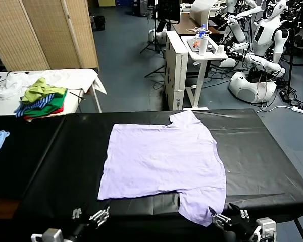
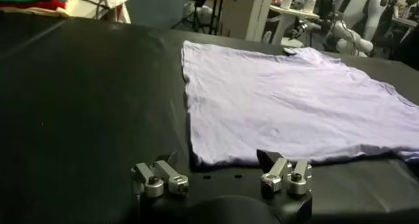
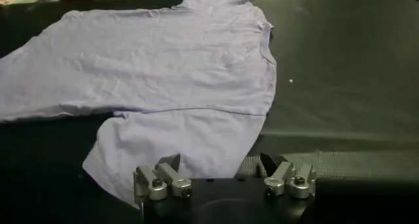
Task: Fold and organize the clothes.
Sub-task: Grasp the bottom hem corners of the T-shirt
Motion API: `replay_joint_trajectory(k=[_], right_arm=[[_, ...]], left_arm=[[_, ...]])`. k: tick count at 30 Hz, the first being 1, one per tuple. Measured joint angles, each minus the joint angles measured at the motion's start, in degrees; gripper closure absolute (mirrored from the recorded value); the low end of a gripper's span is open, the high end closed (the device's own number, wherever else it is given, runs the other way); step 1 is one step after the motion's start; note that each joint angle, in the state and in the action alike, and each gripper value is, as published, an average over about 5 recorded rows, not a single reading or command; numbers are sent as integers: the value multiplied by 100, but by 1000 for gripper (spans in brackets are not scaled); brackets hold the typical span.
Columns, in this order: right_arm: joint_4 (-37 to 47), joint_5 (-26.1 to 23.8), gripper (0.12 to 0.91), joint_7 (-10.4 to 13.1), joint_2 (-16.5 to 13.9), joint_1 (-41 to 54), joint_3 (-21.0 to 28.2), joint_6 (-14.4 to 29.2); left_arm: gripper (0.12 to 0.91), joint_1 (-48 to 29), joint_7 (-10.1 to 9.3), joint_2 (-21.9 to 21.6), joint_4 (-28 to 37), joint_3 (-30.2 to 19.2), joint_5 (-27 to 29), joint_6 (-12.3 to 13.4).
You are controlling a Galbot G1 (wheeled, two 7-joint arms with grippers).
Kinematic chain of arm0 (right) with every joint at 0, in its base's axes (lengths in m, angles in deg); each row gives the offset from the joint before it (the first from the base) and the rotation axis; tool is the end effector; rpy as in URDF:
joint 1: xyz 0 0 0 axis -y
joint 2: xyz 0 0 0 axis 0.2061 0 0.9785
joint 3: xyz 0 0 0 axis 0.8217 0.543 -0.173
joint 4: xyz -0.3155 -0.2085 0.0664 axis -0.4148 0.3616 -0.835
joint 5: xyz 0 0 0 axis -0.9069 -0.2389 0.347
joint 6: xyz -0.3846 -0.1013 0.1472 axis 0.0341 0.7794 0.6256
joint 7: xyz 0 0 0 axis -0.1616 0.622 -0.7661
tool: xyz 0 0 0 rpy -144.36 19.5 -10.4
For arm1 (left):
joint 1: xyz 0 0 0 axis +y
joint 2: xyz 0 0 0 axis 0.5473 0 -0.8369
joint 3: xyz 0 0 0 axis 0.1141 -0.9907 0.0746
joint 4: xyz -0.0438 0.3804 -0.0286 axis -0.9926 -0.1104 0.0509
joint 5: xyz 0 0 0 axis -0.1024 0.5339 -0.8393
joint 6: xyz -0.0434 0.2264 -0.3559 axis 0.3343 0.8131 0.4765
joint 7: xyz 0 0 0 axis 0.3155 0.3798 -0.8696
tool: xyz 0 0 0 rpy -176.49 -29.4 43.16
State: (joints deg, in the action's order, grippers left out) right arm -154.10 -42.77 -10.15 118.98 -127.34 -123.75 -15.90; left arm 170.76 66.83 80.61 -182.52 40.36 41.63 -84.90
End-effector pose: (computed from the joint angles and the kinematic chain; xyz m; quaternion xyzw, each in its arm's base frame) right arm 0.1531 -0.0829 -0.2712 0.0606 -0.9408 -0.0053 0.3334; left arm 0.1452 0.0581 -0.3085 -0.0587 -0.9629 0.0652 0.2554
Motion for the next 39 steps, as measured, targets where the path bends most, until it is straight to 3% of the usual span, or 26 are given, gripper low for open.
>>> replay_joint_trajectory(k=[6, 12, 18, 24, 29, 39], right_arm=[[7, -17, 137, 22, 30, -14, 15, 1], [58, -42, 346, 12, 34, -6, 24, 1], [119, -44, 542, 11, 40, 11, 53, 6], [37, -34, 845, 26, 51, -53, 37, -2], [-151, -25, 885, 69, 50, -188, -15, -37], [-602, -24, 885, 171, 88, -643, -85, -104]], left_arm=[[123, -115, -68, 30, 147, -8, 0, 58], [137, -162, -68, 55, 230, -42, 12, 88], [380, -141, -69, 100, 233, -109, 98, 127], [596, -121, -70, 105, 254, -120, 133, 153], [766, -82, -66, 106, 247, -120, 165, 166], [877, 127, -94, 86, 71, -65, 215, 181]])
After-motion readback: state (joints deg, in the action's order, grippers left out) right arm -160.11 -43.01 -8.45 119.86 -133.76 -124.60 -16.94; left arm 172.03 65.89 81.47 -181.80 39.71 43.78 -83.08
